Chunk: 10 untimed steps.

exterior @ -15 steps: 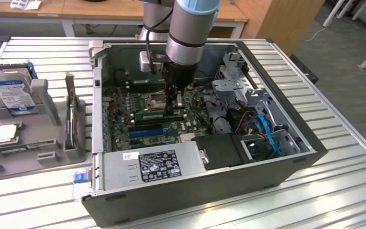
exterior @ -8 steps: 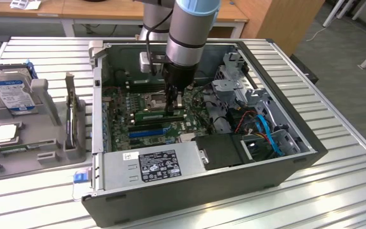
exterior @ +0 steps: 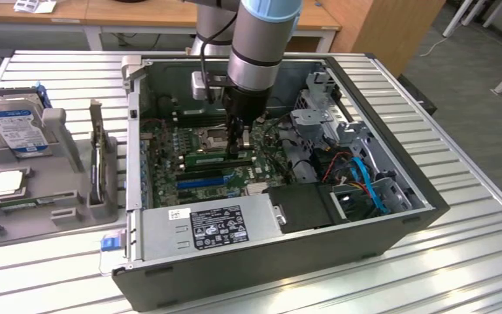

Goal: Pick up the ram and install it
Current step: 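Insert the ram into the slot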

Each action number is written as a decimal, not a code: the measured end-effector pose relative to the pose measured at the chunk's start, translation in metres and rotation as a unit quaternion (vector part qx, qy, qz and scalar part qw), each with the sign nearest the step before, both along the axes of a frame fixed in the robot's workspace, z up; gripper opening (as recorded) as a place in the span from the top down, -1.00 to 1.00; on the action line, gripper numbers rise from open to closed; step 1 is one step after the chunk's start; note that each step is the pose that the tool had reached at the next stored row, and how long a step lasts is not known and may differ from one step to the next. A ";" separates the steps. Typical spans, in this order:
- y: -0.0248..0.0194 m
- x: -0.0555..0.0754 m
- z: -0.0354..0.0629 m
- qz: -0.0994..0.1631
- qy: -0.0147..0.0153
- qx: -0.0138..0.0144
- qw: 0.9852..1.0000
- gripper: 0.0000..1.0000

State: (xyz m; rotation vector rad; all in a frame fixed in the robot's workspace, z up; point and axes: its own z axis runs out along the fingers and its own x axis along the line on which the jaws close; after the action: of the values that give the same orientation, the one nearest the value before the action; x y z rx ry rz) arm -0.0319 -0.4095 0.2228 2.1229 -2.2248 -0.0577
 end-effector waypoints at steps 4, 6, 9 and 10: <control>0.0001 0.002 -0.0003 0.000 0.000 0.000 1.000 0.74; 0.0000 0.003 -0.0001 0.000 0.000 0.000 1.000 0.74; 0.0000 0.003 0.0000 0.000 0.000 0.000 1.000 0.74; 0.0000 0.003 0.0000 0.000 0.000 0.000 1.000 0.74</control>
State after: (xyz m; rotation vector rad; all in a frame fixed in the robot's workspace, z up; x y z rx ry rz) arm -0.0286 -0.4095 0.2228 2.1229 -2.2249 -0.0578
